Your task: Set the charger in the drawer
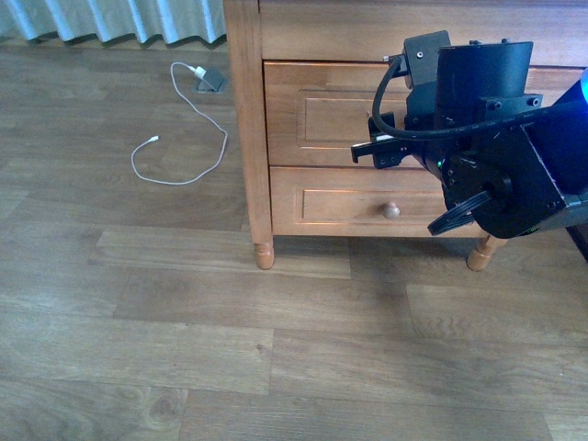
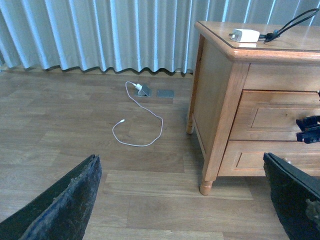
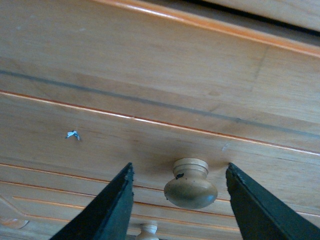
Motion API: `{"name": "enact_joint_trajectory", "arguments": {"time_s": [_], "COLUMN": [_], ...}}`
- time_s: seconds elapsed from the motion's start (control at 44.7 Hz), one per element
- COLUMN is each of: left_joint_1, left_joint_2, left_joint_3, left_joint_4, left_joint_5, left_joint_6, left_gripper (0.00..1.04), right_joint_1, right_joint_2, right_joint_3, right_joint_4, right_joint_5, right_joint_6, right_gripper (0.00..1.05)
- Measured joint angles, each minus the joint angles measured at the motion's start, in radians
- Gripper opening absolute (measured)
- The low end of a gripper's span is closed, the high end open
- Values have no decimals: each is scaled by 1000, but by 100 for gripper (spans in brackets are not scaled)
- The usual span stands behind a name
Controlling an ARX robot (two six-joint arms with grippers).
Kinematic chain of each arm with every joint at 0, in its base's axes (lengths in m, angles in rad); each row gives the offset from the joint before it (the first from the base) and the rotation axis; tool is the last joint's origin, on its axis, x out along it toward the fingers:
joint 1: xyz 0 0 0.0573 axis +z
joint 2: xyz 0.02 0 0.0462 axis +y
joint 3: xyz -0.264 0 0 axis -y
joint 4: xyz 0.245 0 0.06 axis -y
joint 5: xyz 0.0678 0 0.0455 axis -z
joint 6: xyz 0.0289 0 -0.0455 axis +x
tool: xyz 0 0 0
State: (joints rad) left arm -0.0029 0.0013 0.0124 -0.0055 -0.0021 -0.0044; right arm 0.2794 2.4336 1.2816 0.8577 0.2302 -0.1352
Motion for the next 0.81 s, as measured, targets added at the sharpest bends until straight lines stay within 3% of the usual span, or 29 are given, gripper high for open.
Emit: {"name": "enact_joint_trajectory", "arguments": {"time_s": [0.179,0.515,0.806], "left_joint_1": [0,0,0], "left_joint_2": [0,0,0], "left_joint_3": [0,0,0], "left_joint_4": [0,0,0], "left_joint_5": [0,0,0], "left_joint_6": [0,0,0], "left_gripper": [99,99,99], "right_joint_1": [-4,-16,-23], "right_joint_2": [0,-27,-243], "right_joint_3": [6,-42,-386], "right_joint_4": [-12,-7,14], "right_joint_5": [5,-51,-179], "right_joint_6": [-10,2,56], "right_gripper": [24,23,22]}}
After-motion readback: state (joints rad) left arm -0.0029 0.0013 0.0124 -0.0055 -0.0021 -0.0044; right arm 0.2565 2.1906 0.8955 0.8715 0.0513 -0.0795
